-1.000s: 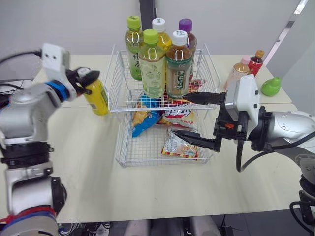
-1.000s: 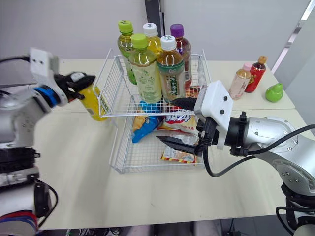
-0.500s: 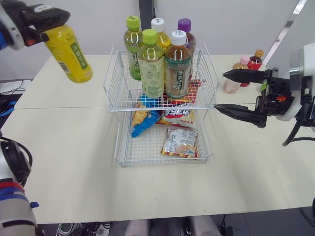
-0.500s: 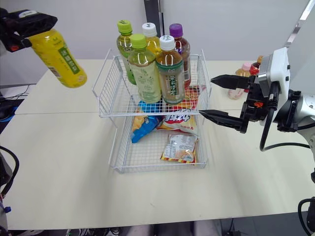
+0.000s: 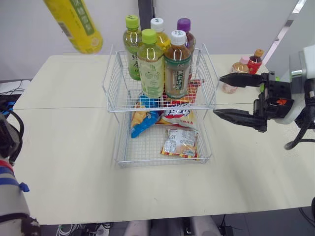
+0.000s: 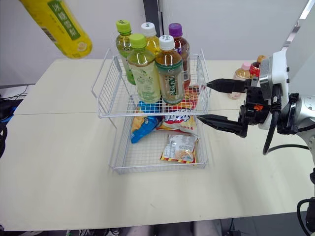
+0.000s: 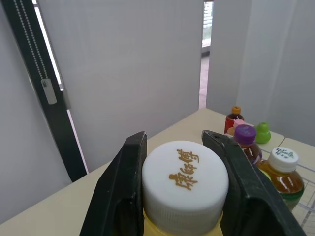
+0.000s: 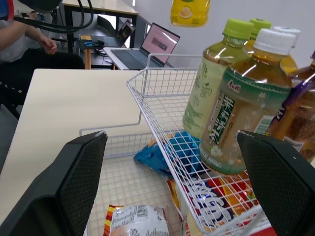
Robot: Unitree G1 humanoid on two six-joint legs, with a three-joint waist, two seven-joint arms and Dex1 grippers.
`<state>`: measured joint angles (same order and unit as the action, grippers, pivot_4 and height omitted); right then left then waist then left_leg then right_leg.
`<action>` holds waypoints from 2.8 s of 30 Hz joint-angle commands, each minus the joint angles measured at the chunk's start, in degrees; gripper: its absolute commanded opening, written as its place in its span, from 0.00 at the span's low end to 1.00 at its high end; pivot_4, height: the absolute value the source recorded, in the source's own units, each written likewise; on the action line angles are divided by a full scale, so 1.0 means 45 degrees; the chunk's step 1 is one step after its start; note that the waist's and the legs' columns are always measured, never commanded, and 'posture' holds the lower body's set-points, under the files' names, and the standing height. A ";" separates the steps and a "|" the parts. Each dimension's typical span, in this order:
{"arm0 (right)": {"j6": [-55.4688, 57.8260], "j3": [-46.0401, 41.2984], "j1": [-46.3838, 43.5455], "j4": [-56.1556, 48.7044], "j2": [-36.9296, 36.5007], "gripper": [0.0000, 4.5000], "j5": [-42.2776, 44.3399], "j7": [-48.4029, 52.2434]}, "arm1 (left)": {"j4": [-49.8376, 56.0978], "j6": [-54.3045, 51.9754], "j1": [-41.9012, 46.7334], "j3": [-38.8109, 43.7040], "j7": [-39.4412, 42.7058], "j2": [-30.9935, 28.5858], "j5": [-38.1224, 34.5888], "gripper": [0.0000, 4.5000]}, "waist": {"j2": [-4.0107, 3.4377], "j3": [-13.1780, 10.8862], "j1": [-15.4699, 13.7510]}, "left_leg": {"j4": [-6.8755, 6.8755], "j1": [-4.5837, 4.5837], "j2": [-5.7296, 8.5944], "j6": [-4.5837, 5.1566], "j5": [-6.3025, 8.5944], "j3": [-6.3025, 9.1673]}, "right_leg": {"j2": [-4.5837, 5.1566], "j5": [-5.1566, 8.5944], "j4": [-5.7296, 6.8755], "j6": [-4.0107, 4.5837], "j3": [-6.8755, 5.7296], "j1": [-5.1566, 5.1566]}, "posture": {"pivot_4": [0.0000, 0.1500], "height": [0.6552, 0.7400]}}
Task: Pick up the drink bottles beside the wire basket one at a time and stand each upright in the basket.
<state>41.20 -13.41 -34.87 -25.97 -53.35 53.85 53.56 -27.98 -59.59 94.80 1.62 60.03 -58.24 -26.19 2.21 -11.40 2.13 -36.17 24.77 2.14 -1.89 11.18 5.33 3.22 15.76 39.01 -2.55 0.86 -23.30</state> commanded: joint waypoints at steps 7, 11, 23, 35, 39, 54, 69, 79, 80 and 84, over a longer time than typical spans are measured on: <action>-0.0069 0.0053 -0.0474 -0.0197 0.0020 1.00 0.0104 -0.0052 | -0.0353 0.0682 0.0256 -0.0406 0.0849 0.0915 0.0460 0.31 | -0.0001 -0.0001 -0.0026 | -0.0002 0.0002 0.0000 0.0000 0.0000 -0.0002 | 0.0003 0.0000 0.0000 0.0000 0.0005 -0.0003 | 1.00 1.00; 0.0019 0.0089 -0.0447 -0.0408 0.0044 1.00 0.0168 -0.0237 | -0.0474 0.1061 0.0117 -0.0506 0.1023 0.1226 0.0659 0.31 | -0.0001 -0.0002 -0.0029 | -0.0001 0.0002 -0.0001 0.0000 0.0000 -0.0001 | 0.0003 0.0000 0.0000 0.0001 0.0006 -0.0005 | 1.00 1.00; 0.0095 -0.0192 -0.0560 -0.0328 0.0060 1.00 0.0250 -0.0511 | -0.0645 0.1431 -0.0545 -0.0267 0.1157 0.2076 0.0719 0.31 | -0.0002 -0.0001 -0.0031 | -0.0002 0.0002 0.0000 0.0000 0.0000 -0.0004 | 0.0004 -0.0001 0.0004 0.0001 0.0010 -0.0006 | 1.00 1.00; 0.0851 -0.1588 0.0416 -0.1863 -0.0303 1.00 0.1570 -0.2053 | -0.0510 0.1724 -0.1313 -0.0043 0.0954 0.2822 0.0568 0.31 | -0.0002 -0.0002 -0.0053 | -0.0006 0.0006 0.0002 0.0000 0.0000 0.0002 | 0.0007 -0.0002 0.0007 0.0003 0.0009 -0.0006 | 1.00 1.00; 0.0986 -0.1769 0.0474 -0.2127 -0.0392 1.00 0.1982 -0.2623 | -0.0353 0.1937 -0.1645 -0.0126 0.1005 0.3084 0.0657 0.31 | -0.0002 -0.0001 -0.0055 | -0.0008 0.0005 0.0005 0.0000 0.0000 0.0001 | 0.0010 -0.0002 0.0008 0.0003 0.0012 -0.0004 | 1.00 1.00; 0.0862 -0.1637 0.0520 -0.2233 -0.0554 1.00 0.2038 -0.3312 | 0.0469 0.2102 -0.2646 -0.0163 0.0765 0.3673 0.0681 0.31 | -0.0001 -0.0002 -0.0087 | -0.0016 0.0010 0.0011 0.0001 -0.0001 0.0004 | 0.0015 -0.0002 0.0008 0.0004 0.0009 -0.0004 | 1.00 1.00; 0.0830 -0.1940 0.0731 -0.2306 -0.0865 1.00 0.2244 -0.3228 | 0.1423 0.1297 -0.3376 -0.0009 0.0292 0.3866 0.0418 0.31 | -0.0002 -0.0001 -0.0080 | -0.0021 0.0011 0.0012 0.0002 -0.0001 0.0003 | 0.0015 -0.0003 0.0009 0.0003 0.0009 -0.0001 | 1.00 1.00; 0.0745 -0.1645 0.0529 -0.2150 -0.0843 1.00 0.2164 -0.3267 | 0.1528 0.0974 -0.3670 0.0297 -0.0067 0.3850 0.0303 0.31 | -0.0003 -0.0001 -0.0079 | -0.0023 0.0009 0.0011 0.0002 -0.0001 0.0004 | 0.0015 -0.0003 0.0009 0.0003 0.0008 0.0000 | 1.00 1.00; 0.0731 -0.1625 0.0536 -0.2141 -0.0837 1.00 0.2135 -0.3257 | 0.1531 0.1046 -0.3708 0.0264 -0.0055 0.3827 0.0334 0.31 | -0.0002 -0.0001 -0.0079 | -0.0023 0.0009 0.0011 0.0001 -0.0001 0.0005 | 0.0015 -0.0003 0.0009 0.0003 0.0008 0.0002 | 1.00 1.00; 0.0700 -0.1600 0.0572 -0.2145 -0.0826 1.00 0.2086 -0.3232 | 0.1515 0.1300 -0.3743 0.0220 0.0072 0.3746 0.0336 0.52 | -0.0003 0.0000 -0.0076 | -0.0026 0.0009 0.0011 0.0002 -0.0001 0.0004 | 0.0015 -0.0003 0.0010 0.0003 0.0009 0.0004 | 1.00 1.00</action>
<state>45.47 -19.37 -31.40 -35.06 -56.24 63.16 38.84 -22.55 -54.66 77.27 1.91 59.81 -40.50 -24.19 2.20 -11.40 1.79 -36.29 24.81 2.19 -1.89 11.17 5.35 3.29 15.75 39.05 -2.54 0.90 -23.28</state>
